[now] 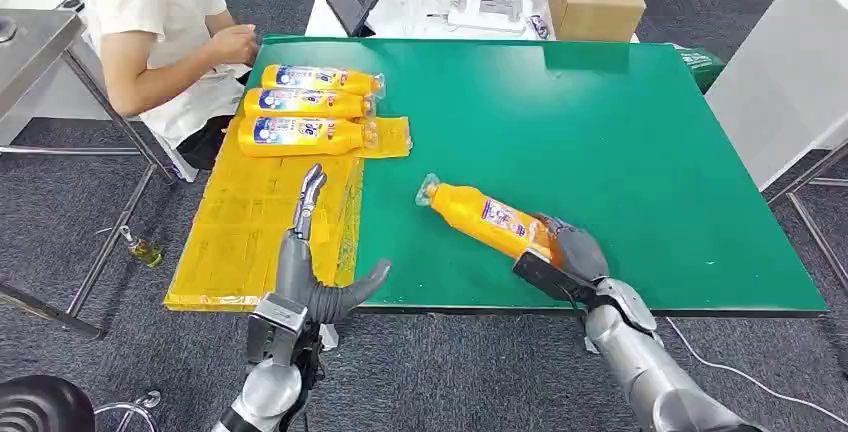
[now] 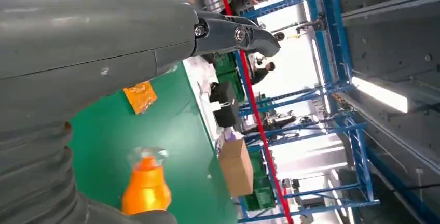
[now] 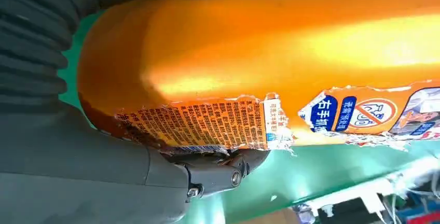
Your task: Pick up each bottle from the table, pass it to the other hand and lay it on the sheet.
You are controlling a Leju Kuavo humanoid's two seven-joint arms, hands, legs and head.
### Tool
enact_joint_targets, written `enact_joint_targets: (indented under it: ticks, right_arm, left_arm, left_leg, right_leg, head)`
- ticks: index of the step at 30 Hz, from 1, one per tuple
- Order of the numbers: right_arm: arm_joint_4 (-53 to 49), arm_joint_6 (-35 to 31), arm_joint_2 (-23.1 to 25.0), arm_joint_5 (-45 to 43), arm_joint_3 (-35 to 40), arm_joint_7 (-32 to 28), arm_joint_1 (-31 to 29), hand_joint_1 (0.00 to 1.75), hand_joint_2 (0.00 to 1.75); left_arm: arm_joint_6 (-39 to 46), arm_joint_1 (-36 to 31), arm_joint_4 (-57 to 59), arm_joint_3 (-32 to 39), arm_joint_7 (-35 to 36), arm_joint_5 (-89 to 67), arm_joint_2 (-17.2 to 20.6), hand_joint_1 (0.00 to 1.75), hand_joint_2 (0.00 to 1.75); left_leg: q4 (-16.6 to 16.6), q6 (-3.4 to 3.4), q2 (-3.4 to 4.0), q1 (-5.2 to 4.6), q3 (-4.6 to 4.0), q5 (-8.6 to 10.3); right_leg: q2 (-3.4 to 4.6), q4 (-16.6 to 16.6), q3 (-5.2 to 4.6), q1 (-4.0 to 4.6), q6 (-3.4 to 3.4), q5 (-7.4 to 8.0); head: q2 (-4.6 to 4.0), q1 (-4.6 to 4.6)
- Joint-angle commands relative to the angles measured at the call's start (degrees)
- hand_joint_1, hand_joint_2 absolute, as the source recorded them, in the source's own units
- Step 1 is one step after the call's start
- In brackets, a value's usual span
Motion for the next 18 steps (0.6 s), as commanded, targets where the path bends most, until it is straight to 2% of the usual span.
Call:
enact_joint_targets:
  ticks: [1,10,12,15,18]
  right_arm:
    - [-4.19,2.96,3.70,-3.88,-5.23,-2.60,4.22,1.75,1.75]
    - [-4.18,3.00,3.60,-3.88,-5.24,-2.60,4.25,1.75,1.75]
    - [-10.08,5.79,5.06,-9.36,-7.27,-5.63,6.45,1.75,1.75]
    - [-20.74,7.51,6.17,-13.05,-6.86,-4.85,10.68,1.75,1.75]
    - [-27.70,10.38,6.21,-16.09,-5.50,-3.99,13.62,1.75,1.75]
  left_arm:
    - [-0.13,-0.94,1.26,-0.54,-0.35,1.06,1.03,0.00,1.75]
    - [-0.13,-0.92,1.27,-0.54,-0.35,1.06,1.04,0.00,1.75]
    - [1.27,0.27,0.24,1.59,-2.61,5.30,-0.68,0.00,1.75]
    - [3.02,1.81,-1.17,2.65,-3.51,10.20,-1.13,0.00,1.75]
    - [0.09,2.73,-0.67,2.38,-1.35,15.22,-0.84,0.00,1.75]
  left_leg:
    - [-0.07,0.07,0.06,0.02,0.09,-0.04]
    - [-0.02,0.04,-0.01,-0.01,-0.11,-0.02]
    - [-0.04,0.05,-0.01,-0.01,-0.09,-0.02]
    - [-0.03,0.06,0.07,0.00,-0.09,-0.06]
    - [-0.02,0.06,0.07,-0.01,-0.18,-0.10]
  right_leg:
    - [-0.03,-0.07,0.09,0.07,-0.18,-0.03]
    - [-0.04,-0.02,-0.03,0.01,-0.09,-0.03]
    - [-0.05,-0.03,-0.02,0.03,-0.13,-0.03]
    - [0.01,-0.02,-0.04,0.05,-0.17,-0.05]
    - [0.02,0.02,-0.10,0.03,-0.19,-0.09]
  head:
    - [0.00,-0.02]
    - [0.00,0.00]
    - [0.00,0.00]
    - [0.00,0.00]
    - [0.00,0.00]
